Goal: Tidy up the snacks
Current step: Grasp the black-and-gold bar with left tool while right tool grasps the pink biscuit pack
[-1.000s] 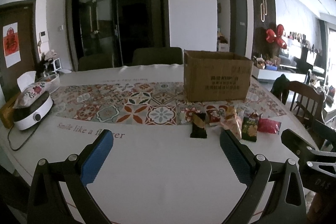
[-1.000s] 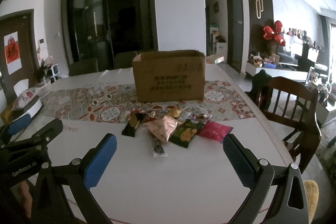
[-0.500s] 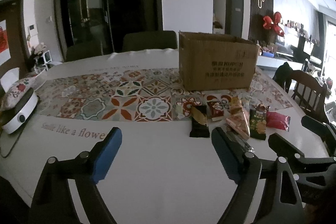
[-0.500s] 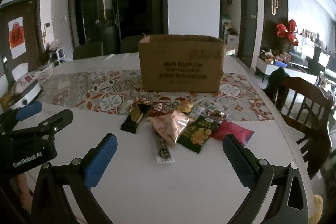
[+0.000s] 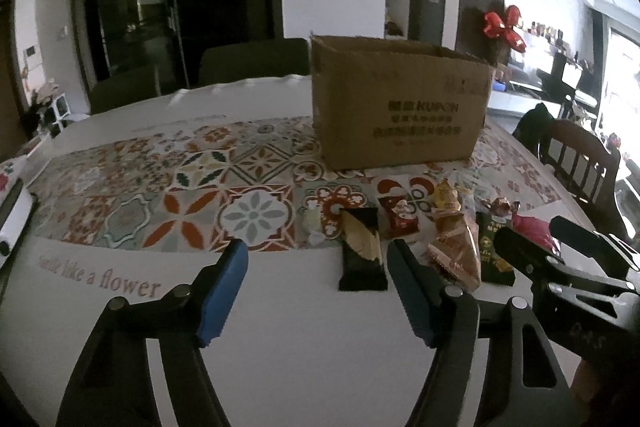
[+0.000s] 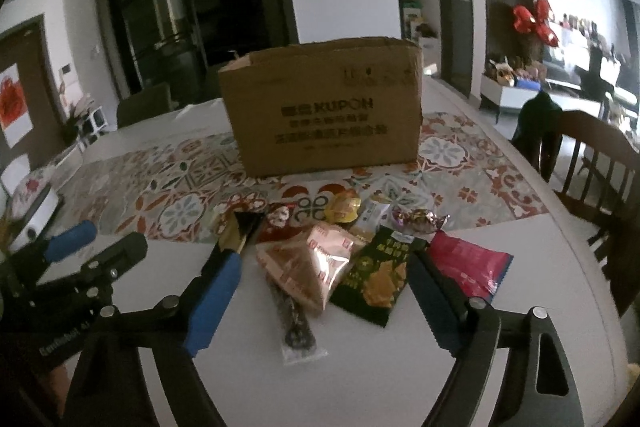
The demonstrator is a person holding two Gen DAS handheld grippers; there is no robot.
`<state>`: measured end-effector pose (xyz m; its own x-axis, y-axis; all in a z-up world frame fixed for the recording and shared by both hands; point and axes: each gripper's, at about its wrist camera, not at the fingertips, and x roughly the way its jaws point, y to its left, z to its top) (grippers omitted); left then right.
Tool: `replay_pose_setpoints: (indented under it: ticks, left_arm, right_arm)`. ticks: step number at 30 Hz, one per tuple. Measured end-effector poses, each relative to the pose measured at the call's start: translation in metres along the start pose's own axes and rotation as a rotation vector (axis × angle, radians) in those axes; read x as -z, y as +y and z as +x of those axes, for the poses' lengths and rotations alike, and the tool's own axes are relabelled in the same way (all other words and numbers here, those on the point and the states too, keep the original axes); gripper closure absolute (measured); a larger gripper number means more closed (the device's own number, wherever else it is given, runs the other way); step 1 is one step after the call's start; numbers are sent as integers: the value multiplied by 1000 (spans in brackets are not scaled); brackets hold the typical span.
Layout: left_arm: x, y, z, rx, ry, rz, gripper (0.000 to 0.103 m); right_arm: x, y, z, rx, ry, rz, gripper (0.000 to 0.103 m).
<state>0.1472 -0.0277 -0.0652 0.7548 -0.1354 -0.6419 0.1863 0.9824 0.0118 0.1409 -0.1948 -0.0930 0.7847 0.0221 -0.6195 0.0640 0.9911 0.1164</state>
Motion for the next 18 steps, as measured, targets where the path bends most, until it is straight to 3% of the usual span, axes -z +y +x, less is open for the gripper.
replay_pose_setpoints:
  ticks: [10,18]
  left_arm:
    - [0,-17,34,43,54,75,43]
    - [-7,-11,62,93,109,18,53]
  right_arm:
    - [-7,-15,36,-39,93,180,23]
    - [-8,-22,64,-71,165,277,28]
